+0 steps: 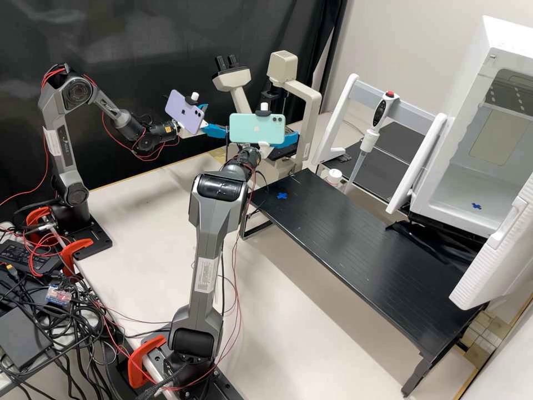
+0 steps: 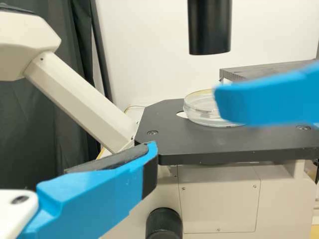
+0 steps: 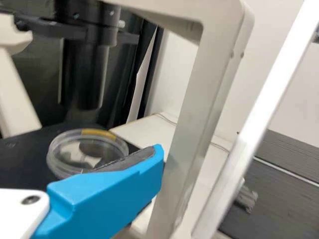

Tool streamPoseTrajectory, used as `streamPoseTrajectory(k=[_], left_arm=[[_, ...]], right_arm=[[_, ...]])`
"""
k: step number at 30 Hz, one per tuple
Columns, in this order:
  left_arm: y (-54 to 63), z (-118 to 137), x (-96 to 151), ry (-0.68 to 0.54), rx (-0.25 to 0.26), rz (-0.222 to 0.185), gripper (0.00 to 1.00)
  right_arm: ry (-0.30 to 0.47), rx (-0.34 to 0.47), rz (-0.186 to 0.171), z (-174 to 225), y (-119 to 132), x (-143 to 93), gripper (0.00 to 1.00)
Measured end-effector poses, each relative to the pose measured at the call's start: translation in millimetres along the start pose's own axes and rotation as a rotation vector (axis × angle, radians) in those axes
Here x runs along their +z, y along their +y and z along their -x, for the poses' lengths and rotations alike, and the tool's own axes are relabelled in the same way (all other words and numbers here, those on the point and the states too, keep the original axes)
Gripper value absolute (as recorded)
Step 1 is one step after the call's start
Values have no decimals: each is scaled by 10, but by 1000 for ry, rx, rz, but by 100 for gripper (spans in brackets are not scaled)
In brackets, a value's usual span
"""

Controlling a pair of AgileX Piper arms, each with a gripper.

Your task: Move the petri dish to the bench

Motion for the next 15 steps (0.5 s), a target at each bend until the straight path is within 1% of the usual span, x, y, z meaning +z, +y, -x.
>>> streamPoseTrajectory(k=[3,6,7,11,13,15], left_arm=[[0,0,0,0,0,0,100],[0,0,0,0,0,0,100],[0,0,0,0,0,0,100],[0,0,0,0,0,0,100],[0,0,0,0,0,0,100],[0,0,0,0,0,0,100]], right_arm=[[5,14,-7,-119,27,-8,100],[7,10,-26,-253,17,-30,100],[7,9,-34,-309,2,-33,100],[-6,-12,-44,-452,-91,-6,100],[-19,-23,-63,-511,-145,20,100],[-30,-29,-70,-556,-186,43,100]])
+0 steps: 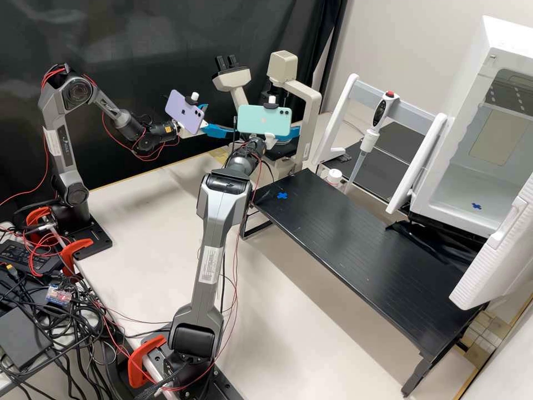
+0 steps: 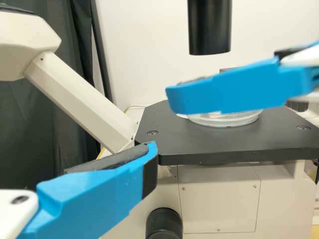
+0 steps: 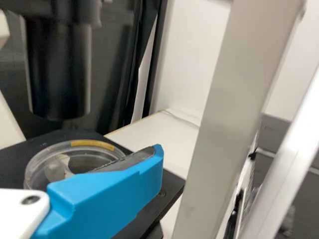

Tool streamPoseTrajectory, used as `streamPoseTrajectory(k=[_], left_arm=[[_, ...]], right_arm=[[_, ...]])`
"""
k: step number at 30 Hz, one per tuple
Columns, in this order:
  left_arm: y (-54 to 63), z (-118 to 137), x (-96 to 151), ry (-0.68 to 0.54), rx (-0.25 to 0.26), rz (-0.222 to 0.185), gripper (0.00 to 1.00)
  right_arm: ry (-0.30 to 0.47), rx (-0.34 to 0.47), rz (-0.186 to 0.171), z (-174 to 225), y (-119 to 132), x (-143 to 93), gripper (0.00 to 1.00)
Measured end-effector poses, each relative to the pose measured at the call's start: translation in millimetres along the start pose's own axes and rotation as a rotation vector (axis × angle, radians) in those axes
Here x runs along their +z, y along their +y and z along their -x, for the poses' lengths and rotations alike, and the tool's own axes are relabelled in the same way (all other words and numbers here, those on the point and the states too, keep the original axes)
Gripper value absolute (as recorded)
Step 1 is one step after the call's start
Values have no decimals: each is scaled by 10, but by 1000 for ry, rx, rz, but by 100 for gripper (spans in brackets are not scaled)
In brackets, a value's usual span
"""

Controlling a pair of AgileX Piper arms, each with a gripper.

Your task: Move the petri dish to the bench

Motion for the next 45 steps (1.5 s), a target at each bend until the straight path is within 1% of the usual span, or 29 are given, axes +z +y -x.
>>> streamPoseTrajectory(k=[3,4,7,10,12,13,20,25,35,43,45], left_arm=[[0,0,0,0,0,0,100],[0,0,0,0,0,0,100],[0,0,0,0,0,0,100],[0,0,0,0,0,0,100],[0,0,0,0,0,0,100],[0,0,0,0,0,0,100],[0,0,0,0,0,0,100],[0,0,0,0,0,0,100],[0,0,0,0,0,0,100],[0,0,0,0,0,0,100],[0,0,0,0,0,0,100]], right_arm=[[-23,-23,-11,-66,-77,47,100],[-29,-24,-17,-87,-91,59,100],[-42,-29,-17,-130,-146,111,100],[-60,-30,-35,-160,-171,179,100],[-67,-33,-38,-170,-193,208,100],[-70,-33,-38,-175,-195,225,0],[-70,-35,-69,-182,-210,239,0],[-78,-45,-71,-170,-245,269,0],[-88,-44,-66,-174,-237,297,0],[-95,-58,-79,-159,-276,360,0],[-93,-63,-73,-155,-289,366,0]])
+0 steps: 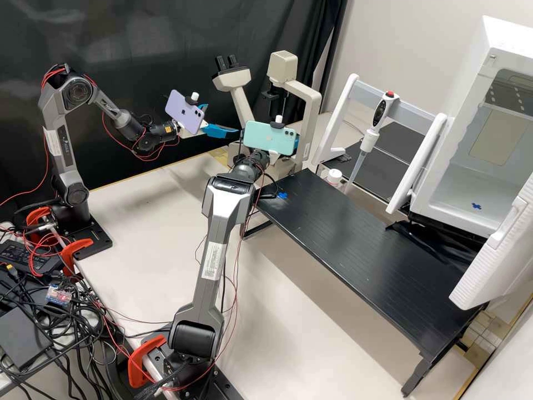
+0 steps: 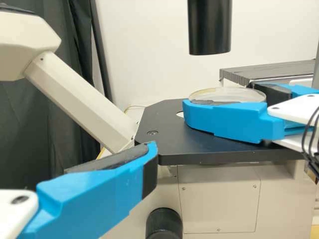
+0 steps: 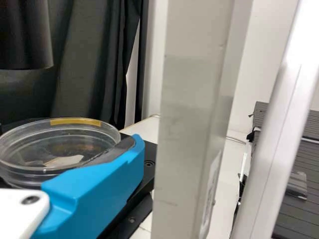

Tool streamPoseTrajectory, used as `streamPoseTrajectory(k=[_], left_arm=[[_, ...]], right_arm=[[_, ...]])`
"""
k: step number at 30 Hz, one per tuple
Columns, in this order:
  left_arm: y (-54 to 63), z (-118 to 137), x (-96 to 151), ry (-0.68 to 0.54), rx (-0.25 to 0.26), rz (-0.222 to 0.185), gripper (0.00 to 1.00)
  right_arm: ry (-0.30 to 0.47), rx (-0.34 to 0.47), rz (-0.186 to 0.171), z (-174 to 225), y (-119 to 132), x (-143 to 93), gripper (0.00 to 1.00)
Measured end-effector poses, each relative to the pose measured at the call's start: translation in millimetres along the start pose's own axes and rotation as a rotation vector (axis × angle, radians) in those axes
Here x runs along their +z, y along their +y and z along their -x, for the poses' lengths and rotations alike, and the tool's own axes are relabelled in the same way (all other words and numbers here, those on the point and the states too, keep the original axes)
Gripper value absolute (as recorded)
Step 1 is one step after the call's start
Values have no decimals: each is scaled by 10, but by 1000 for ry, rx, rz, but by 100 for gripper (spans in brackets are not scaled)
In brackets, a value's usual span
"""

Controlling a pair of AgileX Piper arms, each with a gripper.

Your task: Move the petri dish to the bench

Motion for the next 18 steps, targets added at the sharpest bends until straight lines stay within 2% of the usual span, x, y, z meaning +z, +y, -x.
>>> streamPoseTrajectory(k=[11,18], left_arm=[[0,0,0,0,0,0,100],[0,0,0,0,0,0,100]], right_arm=[[5,-5,-6,17,-22,46,0],[14,-18,-11,165,33,77,0]])
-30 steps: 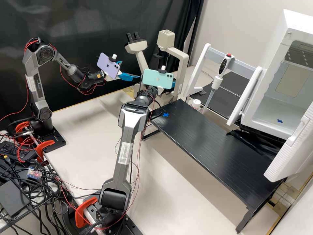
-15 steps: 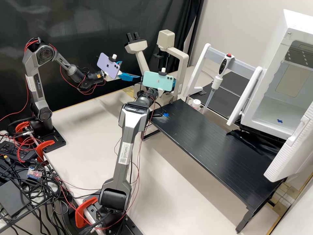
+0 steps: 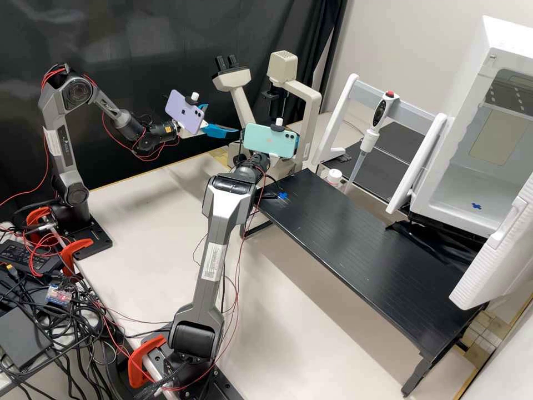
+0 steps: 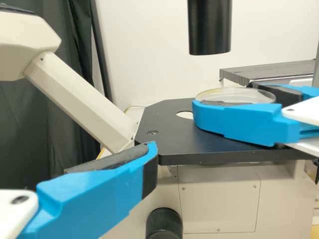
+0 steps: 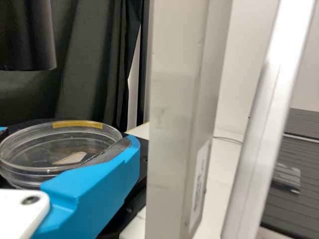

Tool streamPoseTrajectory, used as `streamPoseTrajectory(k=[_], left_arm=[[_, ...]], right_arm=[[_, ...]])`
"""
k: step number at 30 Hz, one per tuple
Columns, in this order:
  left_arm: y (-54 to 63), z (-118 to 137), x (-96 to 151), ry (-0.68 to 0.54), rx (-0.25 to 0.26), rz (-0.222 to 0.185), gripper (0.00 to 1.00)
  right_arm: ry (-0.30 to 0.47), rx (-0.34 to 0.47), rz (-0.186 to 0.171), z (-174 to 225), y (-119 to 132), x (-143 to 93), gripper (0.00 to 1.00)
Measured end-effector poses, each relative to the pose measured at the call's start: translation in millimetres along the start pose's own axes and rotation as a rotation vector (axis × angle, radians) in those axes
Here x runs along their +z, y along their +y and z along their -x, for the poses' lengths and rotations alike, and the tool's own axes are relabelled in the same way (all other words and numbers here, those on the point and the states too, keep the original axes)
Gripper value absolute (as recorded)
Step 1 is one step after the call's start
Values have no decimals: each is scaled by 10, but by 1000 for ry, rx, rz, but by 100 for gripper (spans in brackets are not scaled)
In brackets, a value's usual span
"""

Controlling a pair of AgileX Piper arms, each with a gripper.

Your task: Move the petri dish to the bench

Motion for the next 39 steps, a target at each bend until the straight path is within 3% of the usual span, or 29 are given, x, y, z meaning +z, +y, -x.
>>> streamPoseTrajectory(k=[6,10,15,23,31,35,39], left_arm=[[0,0,0,0,0,0,100],[0,0,0,0,0,0,100],[0,0,0,0,0,0,100],[0,0,0,0,0,0,100],[0,0,0,0,0,0,100],[0,0,0,0,0,0,100],[0,0,0,0,0,0,100]], right_arm=[[18,7,2,310,107,-35,0],[39,42,32,646,210,-42,0],[35,78,43,1046,303,38,0],[40,189,16,1712,453,259,0],[26,188,43,2180,323,567,0],[-19,140,38,2339,192,728,0],[-22,148,34,2430,137,797,0]])
